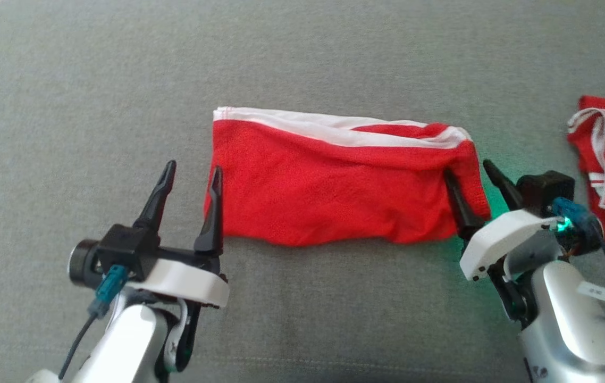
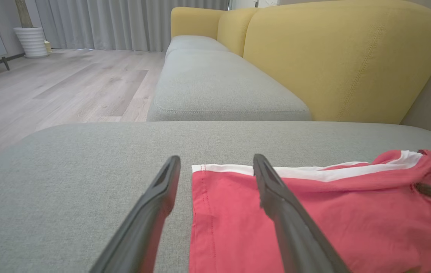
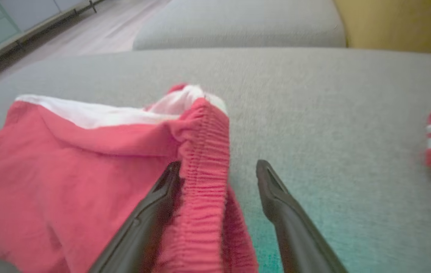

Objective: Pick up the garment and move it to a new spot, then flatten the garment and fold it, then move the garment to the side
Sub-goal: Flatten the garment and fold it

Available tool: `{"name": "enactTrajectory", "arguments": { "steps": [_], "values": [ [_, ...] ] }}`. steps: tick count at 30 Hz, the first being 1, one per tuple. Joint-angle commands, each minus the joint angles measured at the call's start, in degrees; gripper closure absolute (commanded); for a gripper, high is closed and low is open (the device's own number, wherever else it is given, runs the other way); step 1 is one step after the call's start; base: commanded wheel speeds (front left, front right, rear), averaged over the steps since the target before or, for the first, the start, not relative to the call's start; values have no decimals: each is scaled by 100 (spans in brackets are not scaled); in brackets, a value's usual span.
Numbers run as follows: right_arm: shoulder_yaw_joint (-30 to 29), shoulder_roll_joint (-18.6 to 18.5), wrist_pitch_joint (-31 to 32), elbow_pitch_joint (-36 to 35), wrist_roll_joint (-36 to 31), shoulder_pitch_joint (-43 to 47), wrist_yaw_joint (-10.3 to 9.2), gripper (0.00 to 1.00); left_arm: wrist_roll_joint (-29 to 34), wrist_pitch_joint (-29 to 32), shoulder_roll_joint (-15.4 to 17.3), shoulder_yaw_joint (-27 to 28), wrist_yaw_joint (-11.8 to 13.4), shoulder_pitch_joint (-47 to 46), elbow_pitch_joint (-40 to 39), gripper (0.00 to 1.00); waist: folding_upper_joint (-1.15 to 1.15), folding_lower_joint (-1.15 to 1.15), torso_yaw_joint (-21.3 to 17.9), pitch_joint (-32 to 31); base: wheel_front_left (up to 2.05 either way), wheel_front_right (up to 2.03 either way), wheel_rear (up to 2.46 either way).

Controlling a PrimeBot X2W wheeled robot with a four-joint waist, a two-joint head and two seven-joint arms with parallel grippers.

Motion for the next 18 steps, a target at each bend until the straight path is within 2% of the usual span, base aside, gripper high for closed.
{"name": "enactTrajectory", "arguments": {
  "steps": [1,8,9,10,11,18],
  "values": [
    [122,-50,53,-42,47,-101,-5,0,31,-49,42,201,-23,-245,-144,0,0,0,83,63,0,0,0],
    [275,-57,637,678,431,-306,-5,0,61,-71,-67,239,-78,-306,-32,0,0,0,145,106,0,0,0],
    [295,-48,720,720,533,-317,-5,20,65,-72,-74,252,-85,-304,-27,0,0,0,136,112,0,0,0],
    [343,-68,800,748,571,-329,-5,70,71,-74,-78,265,-93,-303,-24,0,0,0,125,118,0,0,0],
    [377,-78,831,747,632,-344,-5,100,78,-74,-84,277,-100,-303,-25,0,0,0,114,124,0,0,0],
    [526,-257,900,652,966,-351,-5,100,149,-76,-121,366,-157,-290,-49,0,0,0,-4,101,0,0,0]
  ]
}}
